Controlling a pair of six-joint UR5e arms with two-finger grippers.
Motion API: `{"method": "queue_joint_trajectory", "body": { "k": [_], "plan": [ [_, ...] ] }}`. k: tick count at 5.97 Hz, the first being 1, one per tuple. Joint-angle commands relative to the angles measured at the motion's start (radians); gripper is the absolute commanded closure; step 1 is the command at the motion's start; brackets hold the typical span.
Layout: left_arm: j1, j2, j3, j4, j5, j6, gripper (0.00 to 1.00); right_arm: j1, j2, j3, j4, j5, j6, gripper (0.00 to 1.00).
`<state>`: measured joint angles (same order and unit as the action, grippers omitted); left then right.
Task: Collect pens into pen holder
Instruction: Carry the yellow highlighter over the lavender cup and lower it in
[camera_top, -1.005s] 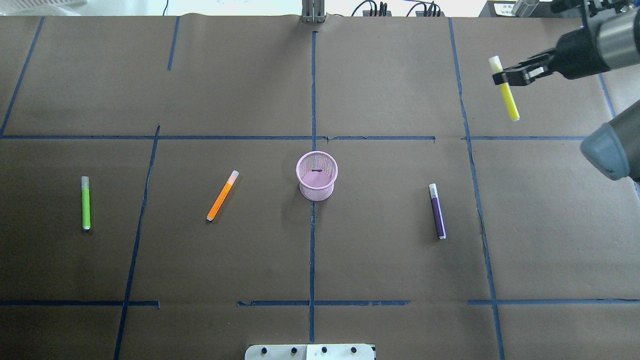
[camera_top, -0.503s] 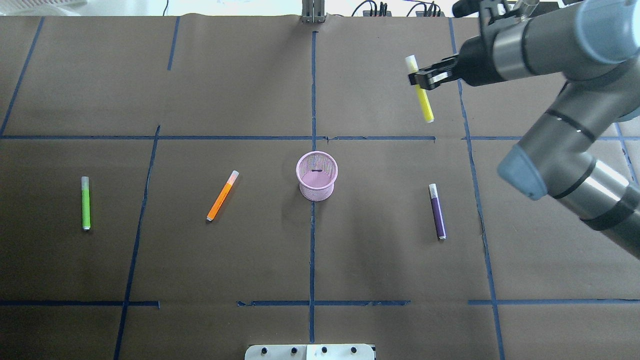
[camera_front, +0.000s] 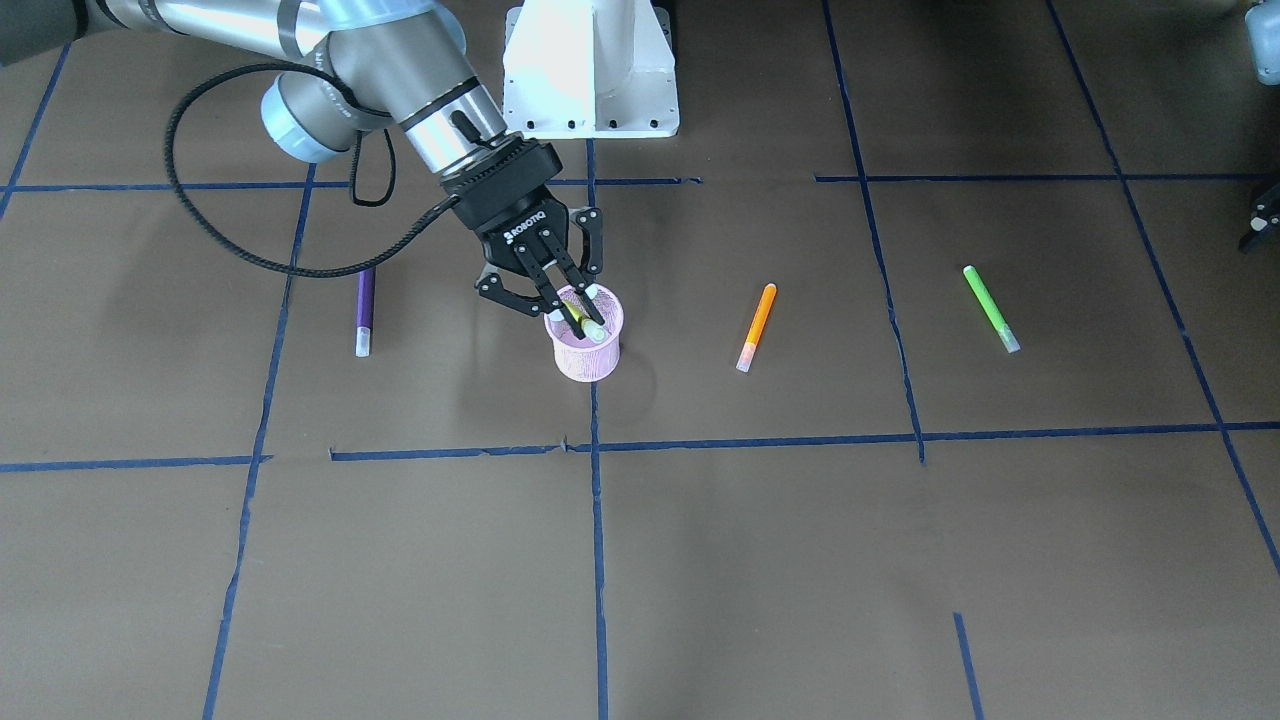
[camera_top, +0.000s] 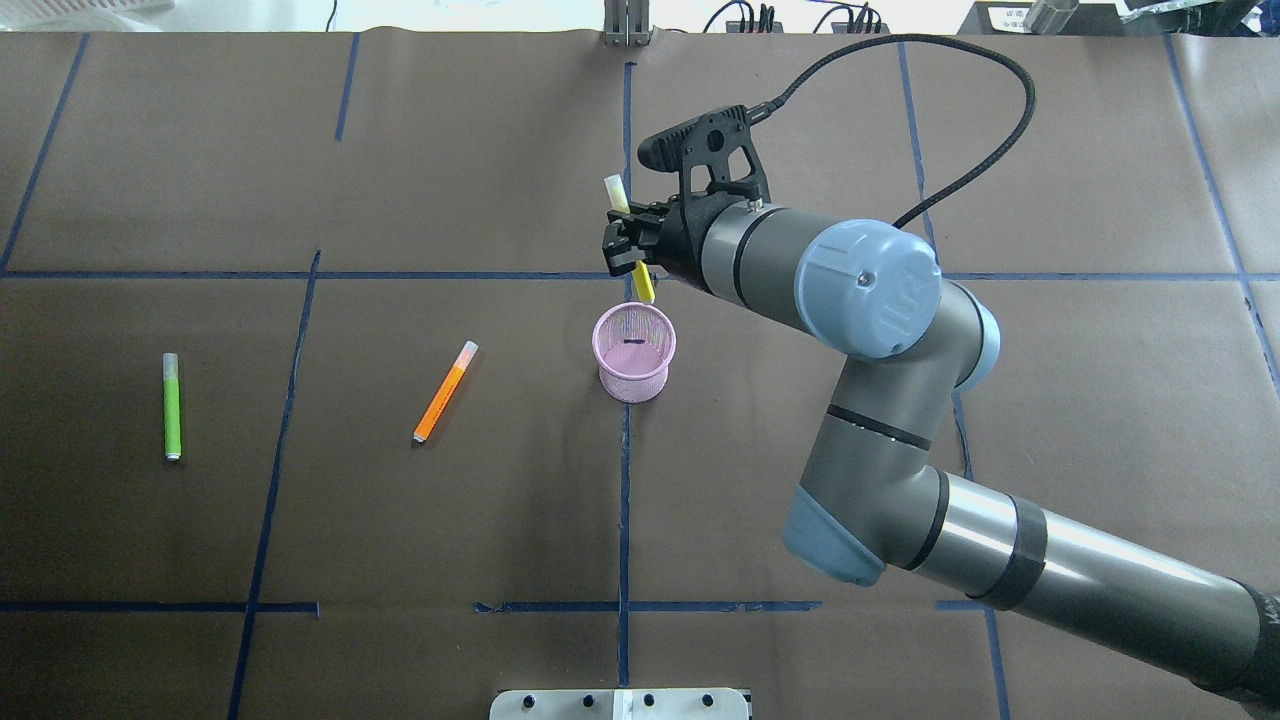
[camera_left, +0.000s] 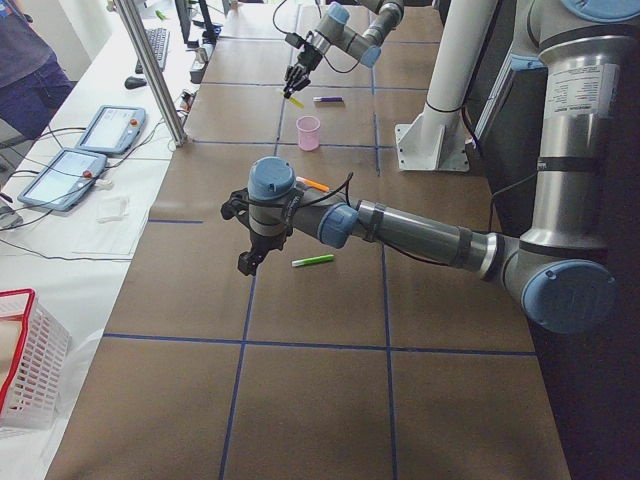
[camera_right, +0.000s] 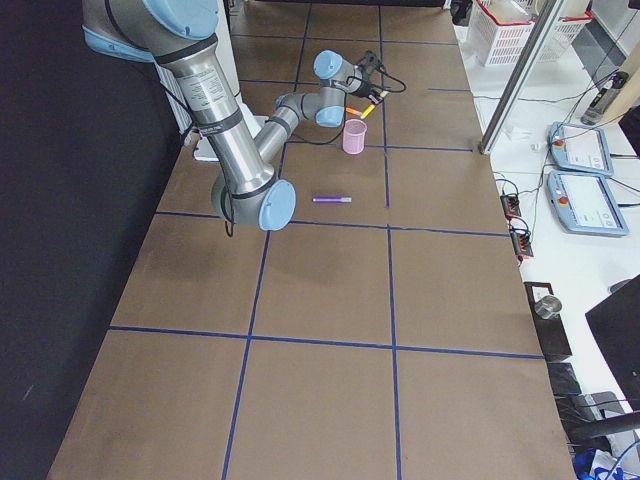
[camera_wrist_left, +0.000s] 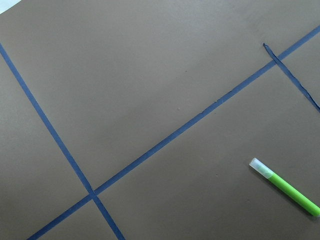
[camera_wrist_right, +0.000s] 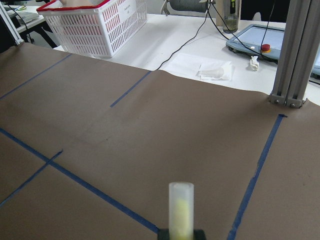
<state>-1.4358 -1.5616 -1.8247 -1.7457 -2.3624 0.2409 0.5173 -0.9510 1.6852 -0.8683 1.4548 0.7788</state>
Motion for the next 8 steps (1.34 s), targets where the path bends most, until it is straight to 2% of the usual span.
{"method": "queue_joint_trajectory", "body": {
  "k": [1, 2, 3, 4, 5, 6, 7, 8],
  "plan": [
    [0.000, 0.000, 0.001, -0.002, 0.000, 0.000, 0.00, -0.066, -0.026, -0.009, 0.003, -0.051, -0.001, 0.99],
    [0.000, 0.000, 0.001, 0.000, 0.000, 0.000, 0.00, -0.116, -0.037, -0.012, 0.005, -0.127, 0.000, 0.98],
    [0.000, 0.000, 0.001, -0.002, 0.000, 0.000, 0.00, -0.140, -0.048, -0.012, 0.012, -0.167, 0.000, 0.97],
    [0.000, 0.000, 0.001, 0.000, 0.000, 0.000, 0.00, -0.154, -0.049, -0.015, 0.017, -0.185, 0.000, 0.87],
    [0.000, 0.000, 0.001, 0.000, 0.000, 0.000, 0.00, -0.154, -0.048, -0.021, 0.017, -0.203, 0.003, 0.69],
    [0.000, 0.000, 0.002, 0.000, 0.002, -0.002, 0.00, -0.149, -0.043, -0.022, 0.015, -0.205, 0.058, 0.29],
    [0.000, 0.000, 0.002, 0.002, 0.000, -0.003, 0.00, -0.139, -0.034, -0.021, 0.012, -0.202, 0.135, 0.01],
    [0.002, 0.000, 0.002, 0.002, 0.000, -0.032, 0.00, -0.113, -0.032, -0.018, 0.008, -0.167, 0.140, 0.01]
  ]
}}
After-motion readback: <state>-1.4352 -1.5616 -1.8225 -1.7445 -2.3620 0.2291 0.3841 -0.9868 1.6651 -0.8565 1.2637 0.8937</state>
